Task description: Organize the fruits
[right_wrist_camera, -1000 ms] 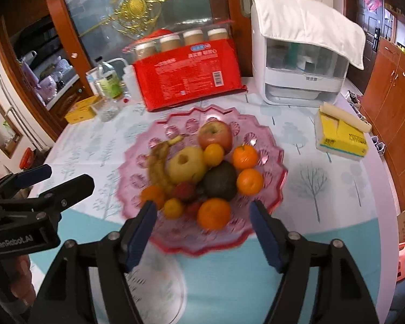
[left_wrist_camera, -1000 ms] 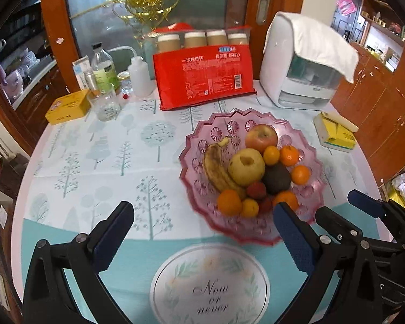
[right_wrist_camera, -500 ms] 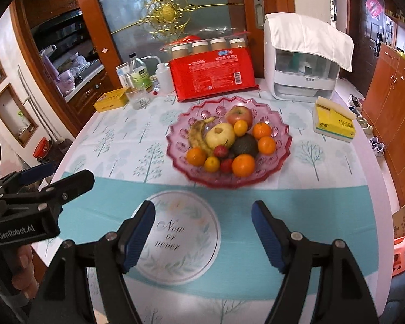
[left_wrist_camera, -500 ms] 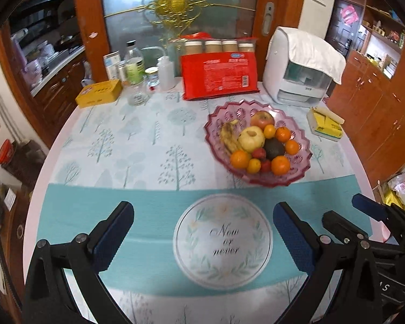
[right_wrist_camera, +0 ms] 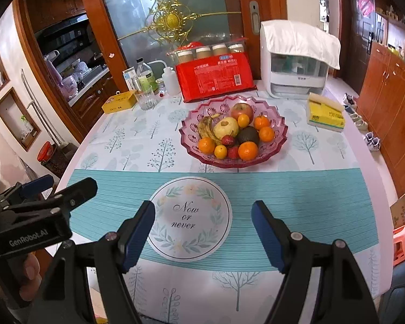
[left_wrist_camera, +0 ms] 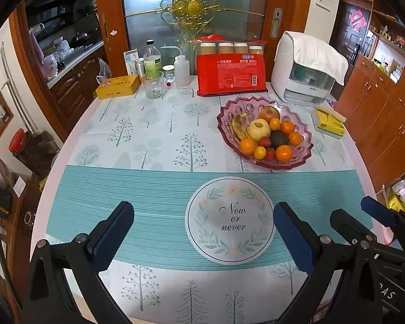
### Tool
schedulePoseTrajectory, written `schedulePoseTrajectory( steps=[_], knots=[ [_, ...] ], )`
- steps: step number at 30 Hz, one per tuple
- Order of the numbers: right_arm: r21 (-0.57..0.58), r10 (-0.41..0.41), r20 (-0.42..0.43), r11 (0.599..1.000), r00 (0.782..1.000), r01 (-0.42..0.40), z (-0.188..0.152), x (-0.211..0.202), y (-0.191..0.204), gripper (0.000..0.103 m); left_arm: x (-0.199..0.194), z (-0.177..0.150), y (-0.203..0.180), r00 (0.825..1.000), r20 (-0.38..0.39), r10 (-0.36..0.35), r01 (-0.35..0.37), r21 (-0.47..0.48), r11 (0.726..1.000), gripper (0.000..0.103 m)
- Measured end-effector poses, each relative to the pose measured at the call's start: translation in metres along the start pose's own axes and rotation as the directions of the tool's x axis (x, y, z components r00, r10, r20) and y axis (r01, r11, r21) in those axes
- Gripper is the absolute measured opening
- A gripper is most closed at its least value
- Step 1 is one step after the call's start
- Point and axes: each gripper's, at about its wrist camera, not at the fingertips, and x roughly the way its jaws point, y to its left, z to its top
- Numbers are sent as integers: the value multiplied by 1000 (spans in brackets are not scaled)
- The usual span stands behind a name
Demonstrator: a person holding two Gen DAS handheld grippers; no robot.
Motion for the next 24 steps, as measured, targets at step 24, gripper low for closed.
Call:
schedulePoseTrajectory(
  steps=[24],
  knots=[
    [25,9,9,1000,1000,-9,-9,-11,-4,75,-9,-7,-12,1000,7,12,-12,19,1000,102]
  ],
)
